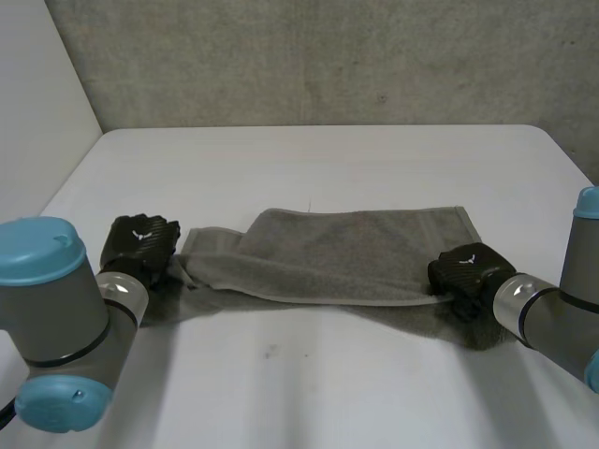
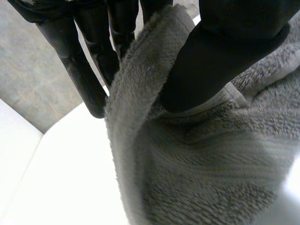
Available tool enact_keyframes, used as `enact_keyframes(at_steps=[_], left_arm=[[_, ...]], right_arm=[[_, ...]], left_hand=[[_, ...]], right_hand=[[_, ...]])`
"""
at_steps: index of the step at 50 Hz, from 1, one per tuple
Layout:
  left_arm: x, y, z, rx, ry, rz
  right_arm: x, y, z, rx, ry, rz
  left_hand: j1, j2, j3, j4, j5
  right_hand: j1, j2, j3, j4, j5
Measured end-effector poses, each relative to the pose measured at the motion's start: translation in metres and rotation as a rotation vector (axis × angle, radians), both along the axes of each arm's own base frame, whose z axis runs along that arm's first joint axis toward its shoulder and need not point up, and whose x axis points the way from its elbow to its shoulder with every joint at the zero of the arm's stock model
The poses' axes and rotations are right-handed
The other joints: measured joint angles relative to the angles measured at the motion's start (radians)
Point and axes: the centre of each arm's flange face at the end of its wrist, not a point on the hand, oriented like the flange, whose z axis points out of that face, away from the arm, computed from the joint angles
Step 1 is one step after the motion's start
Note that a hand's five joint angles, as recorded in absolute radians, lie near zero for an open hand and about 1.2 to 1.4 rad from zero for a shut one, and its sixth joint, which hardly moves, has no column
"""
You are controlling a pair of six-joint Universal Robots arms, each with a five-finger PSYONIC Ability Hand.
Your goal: Fold the towel.
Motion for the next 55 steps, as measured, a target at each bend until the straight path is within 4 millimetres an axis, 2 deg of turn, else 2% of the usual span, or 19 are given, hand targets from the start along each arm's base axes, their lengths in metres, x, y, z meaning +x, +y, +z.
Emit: enact_keyframes(at_steps=[5, 10, 13, 14, 19, 21, 23, 25, 28, 31, 34, 37, 38, 39, 40, 44, 47, 52, 55], left_arm=[[0.001, 0.007, 0.016, -0.038, 0.021, -0.008], [0.002, 0.013, 0.042, -0.104, 0.053, -0.024], [0.002, 0.021, 0.077, -0.195, 0.101, -0.056], [0.003, 0.023, 0.083, -0.210, 0.108, -0.060], [0.010, 0.034, 0.132, -0.326, 0.169, -0.083], [0.013, 0.037, 0.146, -0.354, 0.188, -0.081], [0.019, 0.042, 0.169, -0.386, 0.229, -0.072], [0.020, 0.043, 0.174, -0.389, 0.239, -0.069], [0.028, 0.045, 0.195, -0.369, 0.305, -0.046], [0.031, 0.044, 0.197, -0.325, 0.327, -0.033], [0.033, 0.038, 0.190, -0.243, 0.330, -0.019], [0.031, 0.026, 0.169, -0.133, 0.311, -0.004], [0.031, 0.026, 0.169, -0.133, 0.311, -0.004], [0.031, 0.022, 0.162, -0.103, 0.304, -0.001], [0.028, 0.010, 0.139, -0.015, 0.281, 0.008], [0.020, -0.011, 0.105, 0.096, 0.250, 0.014], [0.011, -0.035, 0.080, 0.153, 0.233, 0.015], [-0.002, -0.070, 0.073, 0.124, 0.243, 0.003], [-0.014, -0.098, 0.089, 0.028, 0.284, -0.017]], right_arm=[[-0.001, -0.003, 0.007, -0.022, 0.007, -0.001], [-0.003, -0.006, 0.025, -0.075, 0.016, -0.003], [-0.004, -0.006, 0.059, -0.160, 0.014, -0.004], [-0.005, -0.006, 0.064, -0.170, 0.013, -0.004], [-0.010, -0.004, 0.118, -0.301, -0.006, -0.020], [-0.014, -0.001, 0.144, -0.359, -0.015, -0.030], [-0.019, 0.007, 0.180, -0.440, -0.027, -0.044], [-0.021, 0.010, 0.190, -0.459, -0.030, -0.048], [-0.028, 0.024, 0.230, -0.540, -0.041, -0.061], [-0.031, 0.029, 0.241, -0.558, -0.036, -0.066], [-0.033, 0.030, 0.241, -0.544, -0.008, -0.063], [-0.033, 0.026, 0.228, -0.496, 0.038, -0.053], [-0.033, 0.026, 0.228, -0.496, 0.038, -0.053], [-0.033, 0.022, 0.220, -0.468, 0.059, -0.046], [-0.032, 0.013, 0.199, -0.404, 0.104, -0.031], [-0.029, -0.006, 0.164, -0.301, 0.160, -0.011], [-0.025, -0.027, 0.138, -0.251, 0.189, -0.013], [-0.012, -0.058, 0.121, -0.297, 0.194, -0.043], [-0.001, -0.082, 0.123, -0.410, 0.167, -0.081]], left_hand=[[0.051, 0.070, 0.068, 0.075, 0.067], [0.068, 0.085, 0.085, 0.092, 0.082], [0.069, 0.089, 0.090, 0.096, 0.087], [0.069, 0.089, 0.090, 0.096, 0.087], [0.074, 0.090, 0.090, 0.097, 0.087], [0.074, 0.090, 0.090, 0.097, 0.087], [0.074, 0.090, 0.091, 0.097, 0.087], [0.074, 0.091, 0.091, 0.097, 0.087], [0.074, 0.091, 0.091, 0.097, 0.091], [0.074, 0.091, 0.091, 0.097, 0.091], [0.074, 0.091, 0.091, 0.097, 0.091], [0.074, 0.091, 0.091, 0.097, 0.092], [0.074, 0.091, 0.091, 0.097, 0.092], [0.074, 0.091, 0.091, 0.097, 0.092], [0.074, 0.091, 0.091, 0.098, 0.092], [0.074, 0.091, 0.091, 0.098, 0.092], [0.078, 0.091, 0.091, 0.098, 0.092], [0.078, 0.091, 0.091, 0.098, 0.092], [0.079, 0.091, 0.091, 0.098, 0.092]], right_hand=[[0.000, 0.000, 0.000, 0.000, 0.000], [0.000, 0.000, 0.000, 0.000, 0.000], [0.000, 0.000, 0.000, 0.000, 0.000], [0.000, 0.000, 0.000, 0.000, 0.000], [0.001, 0.000, 0.000, 0.000, 0.000], [0.001, 0.000, 0.000, 0.000, 0.000], [0.001, 0.000, 0.000, 0.000, 0.000], [0.001, 0.000, 0.000, 0.000, 0.000], [0.001, 0.001, 0.000, 0.000, 0.000], [0.001, 0.001, 0.000, 0.000, 0.000], [0.001, 0.001, 0.000, 0.000, 0.000], [0.001, 0.001, 0.000, 0.000, 0.000], [0.001, 0.001, 0.000, 0.000, 0.000], [0.001, 0.001, 0.000, 0.000, 0.000], [0.001, 0.000, 0.000, 0.000, 0.000], [0.001, 0.001, 0.000, 0.000, 0.000], [0.001, 0.001, 0.000, 0.000, 0.000], [0.002, 0.001, 0.000, 0.000, 0.000], [0.002, 0.001, 0.000, 0.000, 0.000]])
